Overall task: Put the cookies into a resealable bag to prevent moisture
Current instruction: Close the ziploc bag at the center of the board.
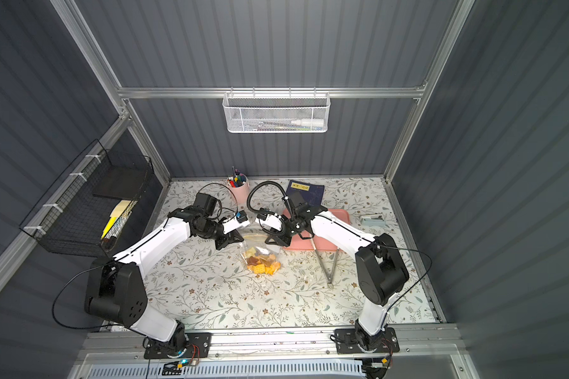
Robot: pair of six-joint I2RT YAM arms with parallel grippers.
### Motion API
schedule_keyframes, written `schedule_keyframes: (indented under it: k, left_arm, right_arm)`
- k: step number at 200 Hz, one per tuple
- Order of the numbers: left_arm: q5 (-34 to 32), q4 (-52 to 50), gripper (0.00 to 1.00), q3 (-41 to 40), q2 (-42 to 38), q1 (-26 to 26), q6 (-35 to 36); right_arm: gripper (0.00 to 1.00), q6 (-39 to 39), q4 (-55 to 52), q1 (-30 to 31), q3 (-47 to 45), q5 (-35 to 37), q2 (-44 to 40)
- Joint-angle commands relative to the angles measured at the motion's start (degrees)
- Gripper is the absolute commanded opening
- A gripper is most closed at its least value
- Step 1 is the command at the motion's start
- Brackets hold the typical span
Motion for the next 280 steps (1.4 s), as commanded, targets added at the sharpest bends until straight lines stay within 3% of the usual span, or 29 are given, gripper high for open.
schedule_keyframes:
  k: [1,16,26,32,37,46,104,127,160,180,203,220,234,280]
  left_arm:
    - [1.8,-2.0,0.0,1.9,0.9,0.3,1.4]
    - [1.7,-2.0,0.0,2.0,0.9,0.3,1.4]
    - [1.7,-2.0,0.0,2.0,0.9,0.3,1.3]
    - [1.6,-2.1,0.0,2.0,0.8,0.3,1.4]
    - [1.5,-2.2,0.0,2.0,0.8,0.3,1.4]
    - [1.5,-2.2,0.0,2.1,0.8,0.3,1.5]
    - [-5.9,-5.1,0.0,3.8,-0.2,0.3,2.6]
    - [-4.8,-4.9,0.0,3.7,-1.7,0.3,2.8]
    - [-0.1,-3.4,0.0,3.4,-1.2,0.3,1.8]
    - [0.9,-3.7,0.0,3.2,-0.2,0.3,1.6]
    - [1.5,-4.1,0.0,3.3,0.5,0.3,1.8]
    - [1.7,-4.1,0.0,3.4,0.6,0.3,2.0]
    - [1.9,-4.1,0.0,3.5,0.7,0.3,2.0]
    - [1.5,-2.0,0.03,1.9,-0.1,0.6,0.8]
  right_arm:
    - [0.0,0.2,-0.7,0.7,2.4,-1.0,1.8]
    - [0.0,0.1,-1.5,0.9,3.2,-1.0,2.7]
    - [0.36,1.0,-0.9,1.0,3.3,-1.0,2.9]
    - [0.39,1.0,-0.8,1.1,3.3,-1.2,2.9]
    - [0.36,1.0,-0.8,1.1,3.3,-1.3,2.9]
    - [0.0,0.6,-1.3,1.2,3.7,-1.7,3.2]
    - [0.0,-3.8,-7.9,0.1,4.6,0.5,2.0]
    - [0.0,-4.6,-8.7,0.2,4.5,-0.7,1.5]
    - [0.06,2.1,0.1,0.7,2.8,-3.5,1.5]
    - [0.15,6.4,7.8,1.0,0.2,-4.5,0.8]
    - [0.2,7.9,9.8,1.3,-1.0,-4.4,0.9]
    - [0.17,8.2,10.8,1.5,-1.9,-3.9,0.9]
    - [0.0,8.4,11.7,1.6,-2.4,-3.8,0.8]
    - [0.0,9.3,13.7,1.5,-3.4,-4.1,-0.1]
